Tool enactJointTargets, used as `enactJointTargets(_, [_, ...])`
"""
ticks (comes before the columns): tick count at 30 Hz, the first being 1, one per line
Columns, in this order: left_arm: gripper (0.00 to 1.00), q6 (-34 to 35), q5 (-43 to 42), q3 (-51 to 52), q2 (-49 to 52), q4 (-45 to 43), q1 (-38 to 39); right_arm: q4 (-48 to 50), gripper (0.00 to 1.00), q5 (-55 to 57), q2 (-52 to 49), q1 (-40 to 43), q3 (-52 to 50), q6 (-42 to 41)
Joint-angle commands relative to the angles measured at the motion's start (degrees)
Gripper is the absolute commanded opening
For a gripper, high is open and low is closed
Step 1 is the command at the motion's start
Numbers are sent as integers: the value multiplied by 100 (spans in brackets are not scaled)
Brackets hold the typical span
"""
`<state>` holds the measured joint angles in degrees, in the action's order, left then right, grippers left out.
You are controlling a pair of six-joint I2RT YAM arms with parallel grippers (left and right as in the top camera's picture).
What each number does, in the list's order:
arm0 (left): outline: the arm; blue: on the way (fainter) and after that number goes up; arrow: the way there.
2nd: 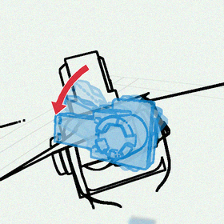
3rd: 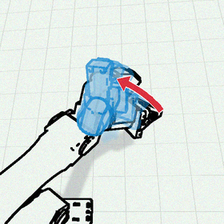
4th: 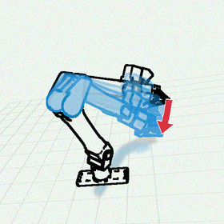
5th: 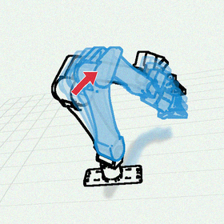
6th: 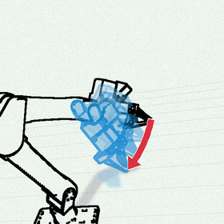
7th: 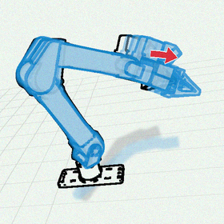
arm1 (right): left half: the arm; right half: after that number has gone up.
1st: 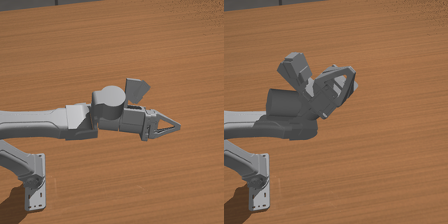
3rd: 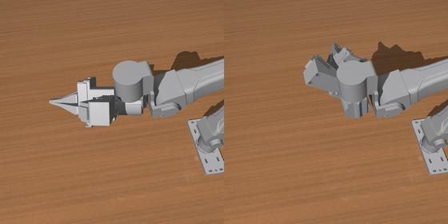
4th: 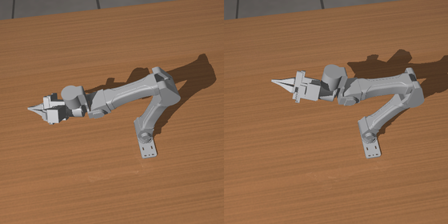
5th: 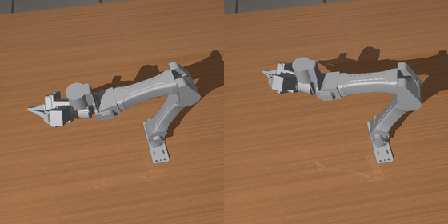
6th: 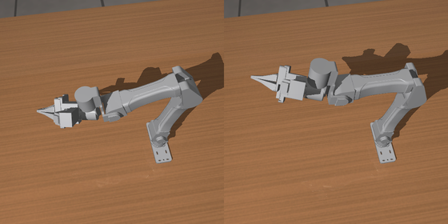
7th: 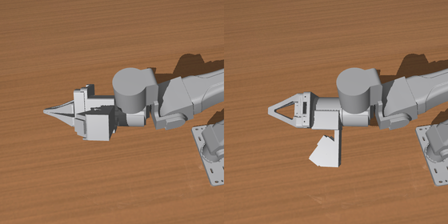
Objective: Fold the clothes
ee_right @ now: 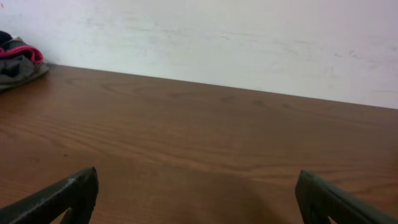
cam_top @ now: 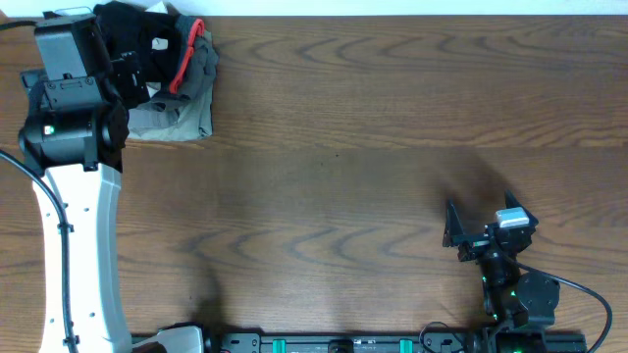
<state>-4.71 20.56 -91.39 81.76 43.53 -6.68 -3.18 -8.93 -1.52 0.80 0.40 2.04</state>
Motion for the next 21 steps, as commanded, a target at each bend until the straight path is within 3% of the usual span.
enactJointTargets(1, [98,9,52,15,-50,15,-9,-26,99,39,-26,31,-9,-74])
enactJointTargets(15, [98,0,57,20,-55,28,-11,-28,99,39,-26,31,-9,-74])
enactJointTargets(21, [98,28,-378,146,-688,505,72,-28,99,39,-26,31,-9,-74])
